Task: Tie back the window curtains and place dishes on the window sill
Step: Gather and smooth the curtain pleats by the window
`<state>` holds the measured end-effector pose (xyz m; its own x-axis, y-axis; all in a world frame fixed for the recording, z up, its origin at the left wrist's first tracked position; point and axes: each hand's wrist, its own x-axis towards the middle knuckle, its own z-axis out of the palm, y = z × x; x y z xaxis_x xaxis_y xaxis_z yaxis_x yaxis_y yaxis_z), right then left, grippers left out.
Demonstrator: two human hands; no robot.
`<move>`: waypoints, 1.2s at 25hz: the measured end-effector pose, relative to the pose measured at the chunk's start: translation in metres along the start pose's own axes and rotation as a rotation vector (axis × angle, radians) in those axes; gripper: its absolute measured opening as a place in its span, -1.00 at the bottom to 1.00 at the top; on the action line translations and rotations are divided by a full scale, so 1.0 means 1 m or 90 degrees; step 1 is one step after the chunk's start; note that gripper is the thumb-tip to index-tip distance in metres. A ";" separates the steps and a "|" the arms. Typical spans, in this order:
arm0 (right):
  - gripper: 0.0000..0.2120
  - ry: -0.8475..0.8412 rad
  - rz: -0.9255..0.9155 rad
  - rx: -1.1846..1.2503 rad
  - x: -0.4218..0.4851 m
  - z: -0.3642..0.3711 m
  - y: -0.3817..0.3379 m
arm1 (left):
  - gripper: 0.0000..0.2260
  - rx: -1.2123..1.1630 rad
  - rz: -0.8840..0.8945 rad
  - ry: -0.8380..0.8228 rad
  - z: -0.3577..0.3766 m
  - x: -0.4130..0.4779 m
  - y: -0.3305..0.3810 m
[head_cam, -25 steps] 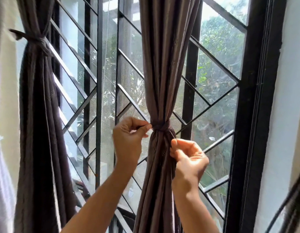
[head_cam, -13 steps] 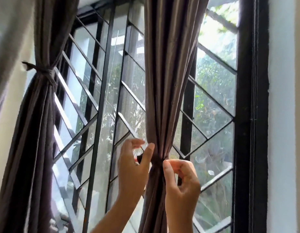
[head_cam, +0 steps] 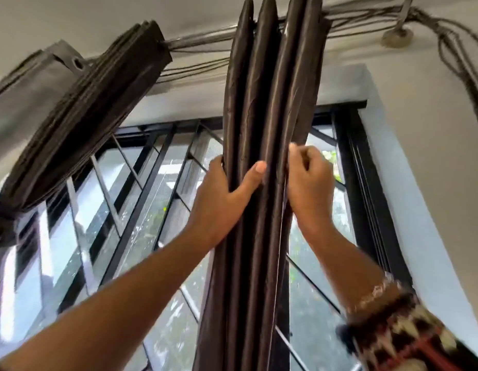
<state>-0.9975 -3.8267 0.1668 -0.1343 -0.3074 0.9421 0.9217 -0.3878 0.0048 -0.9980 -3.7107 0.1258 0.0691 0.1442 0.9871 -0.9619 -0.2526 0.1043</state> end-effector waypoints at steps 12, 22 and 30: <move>-0.20 -0.381 -0.180 -0.466 0.169 0.081 -0.062 | -0.43 -0.005 0.046 -0.148 0.044 0.045 0.011; -0.70 -0.154 -0.201 -0.755 0.201 0.054 0.000 | -0.46 -0.069 0.132 -0.146 0.089 0.047 0.017; -0.65 -0.070 -0.069 -0.879 0.247 -0.039 0.010 | -0.34 -0.092 0.108 -0.239 0.164 0.047 0.054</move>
<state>-1.0351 -3.9404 0.3861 -0.0930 -0.1762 0.9800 -0.2012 -0.9606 -0.1918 -1.0033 -3.8748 0.1976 -0.0280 -0.2524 0.9672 -0.9931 -0.1031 -0.0557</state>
